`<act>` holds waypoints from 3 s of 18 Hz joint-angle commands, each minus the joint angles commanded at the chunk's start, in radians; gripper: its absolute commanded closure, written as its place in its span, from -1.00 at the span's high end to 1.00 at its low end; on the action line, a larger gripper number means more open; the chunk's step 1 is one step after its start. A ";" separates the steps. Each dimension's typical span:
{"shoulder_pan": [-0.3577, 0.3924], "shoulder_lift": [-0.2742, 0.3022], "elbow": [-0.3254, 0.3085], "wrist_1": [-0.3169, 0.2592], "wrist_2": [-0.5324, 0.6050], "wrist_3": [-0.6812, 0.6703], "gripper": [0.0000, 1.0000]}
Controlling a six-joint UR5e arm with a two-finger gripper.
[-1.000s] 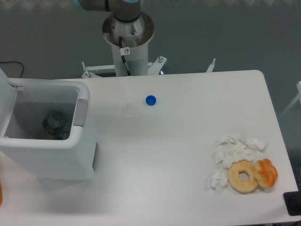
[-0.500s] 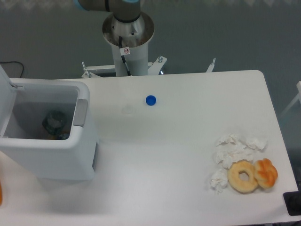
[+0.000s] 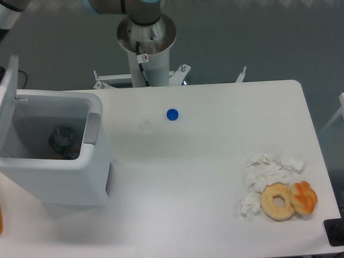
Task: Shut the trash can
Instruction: 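Push the raised lid forward and down onto the trash can, then hold the gripper on the closed lid, pressing it shut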
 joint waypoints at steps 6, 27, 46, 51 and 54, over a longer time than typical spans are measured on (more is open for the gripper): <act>0.061 0.024 -0.075 0.002 0.003 0.104 1.00; 0.189 0.035 -0.178 -0.002 0.005 0.222 1.00; 0.196 0.017 -0.204 -0.002 0.023 0.223 1.00; 0.198 0.018 -0.203 -0.002 0.017 0.223 1.00; 0.198 0.020 -0.199 -0.002 0.017 0.223 1.00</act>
